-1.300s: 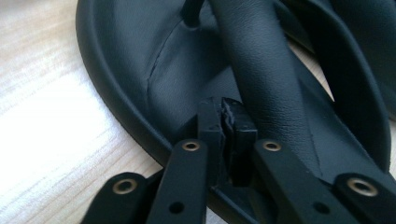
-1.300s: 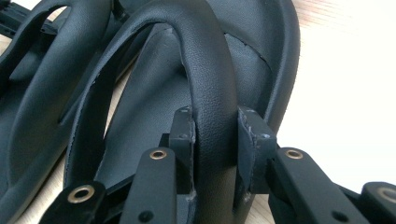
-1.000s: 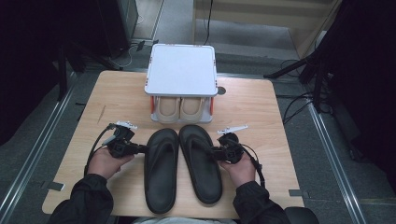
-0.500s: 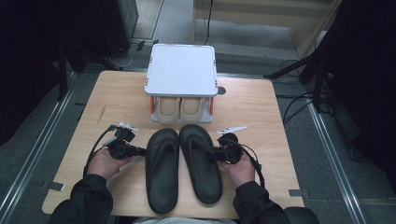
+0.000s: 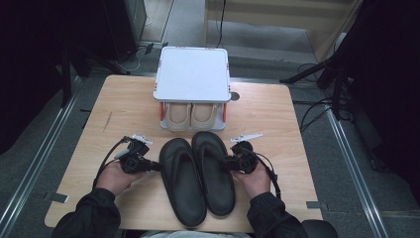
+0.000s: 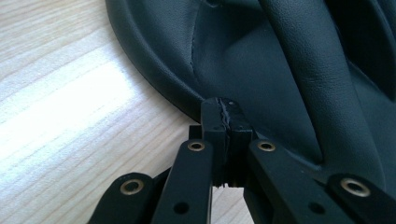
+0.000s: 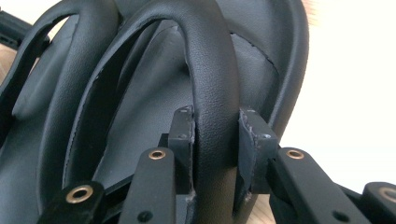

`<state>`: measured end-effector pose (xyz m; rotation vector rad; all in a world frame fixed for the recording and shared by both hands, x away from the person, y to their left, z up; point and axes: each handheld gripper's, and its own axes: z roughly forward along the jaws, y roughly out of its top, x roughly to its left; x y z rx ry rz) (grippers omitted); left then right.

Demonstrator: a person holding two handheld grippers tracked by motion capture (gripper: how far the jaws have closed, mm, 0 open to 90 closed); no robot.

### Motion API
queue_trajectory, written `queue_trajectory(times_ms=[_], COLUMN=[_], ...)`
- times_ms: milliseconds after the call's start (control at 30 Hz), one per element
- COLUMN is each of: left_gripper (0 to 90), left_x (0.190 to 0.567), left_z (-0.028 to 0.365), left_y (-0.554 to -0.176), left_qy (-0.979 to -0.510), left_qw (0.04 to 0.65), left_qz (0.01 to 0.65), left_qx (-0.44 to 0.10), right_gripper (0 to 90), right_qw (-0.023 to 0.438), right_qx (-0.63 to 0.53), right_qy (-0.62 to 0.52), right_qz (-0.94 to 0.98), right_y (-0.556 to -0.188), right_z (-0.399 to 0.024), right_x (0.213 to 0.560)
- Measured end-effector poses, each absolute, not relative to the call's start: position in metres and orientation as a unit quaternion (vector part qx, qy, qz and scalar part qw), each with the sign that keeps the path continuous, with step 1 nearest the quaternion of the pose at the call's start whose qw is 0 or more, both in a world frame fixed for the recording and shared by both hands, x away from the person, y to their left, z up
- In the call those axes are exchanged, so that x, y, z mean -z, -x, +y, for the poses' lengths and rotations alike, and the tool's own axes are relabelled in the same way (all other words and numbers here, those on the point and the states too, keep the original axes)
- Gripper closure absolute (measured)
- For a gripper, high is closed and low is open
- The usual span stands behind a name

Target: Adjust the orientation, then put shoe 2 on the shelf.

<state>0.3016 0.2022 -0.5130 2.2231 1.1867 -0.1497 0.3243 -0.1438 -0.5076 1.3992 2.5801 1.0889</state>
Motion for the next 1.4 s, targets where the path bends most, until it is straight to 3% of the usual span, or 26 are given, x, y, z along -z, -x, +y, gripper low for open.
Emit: queue_trajectory(times_ms=[300,567,767,1400], left_gripper=[84.0,61.4,53.2,45.0], left_x=[0.508,0.497,0.490,0.484], left_z=[0.208,0.214,0.218,0.224], left_y=[-0.304,-0.304,-0.305,-0.305], left_qy=[-0.824,-0.804,-0.794,-0.794], left_qw=[0.329,0.370,0.389,0.397], left_qz=[0.458,0.463,0.466,0.461], left_qx=[0.054,0.036,0.015,-0.014], right_gripper=[64.3,61.4,61.2,60.0], right_qw=[0.012,0.037,0.049,0.036], right_qx=[-0.367,-0.416,-0.436,-0.439], right_qy=[-0.444,-0.429,-0.412,-0.380], right_qz=[0.818,0.801,0.799,0.813], right_y=[-0.325,-0.311,-0.296,-0.274], right_z=[-0.149,-0.157,-0.155,-0.124], right_x=[0.502,0.481,0.472,0.486])
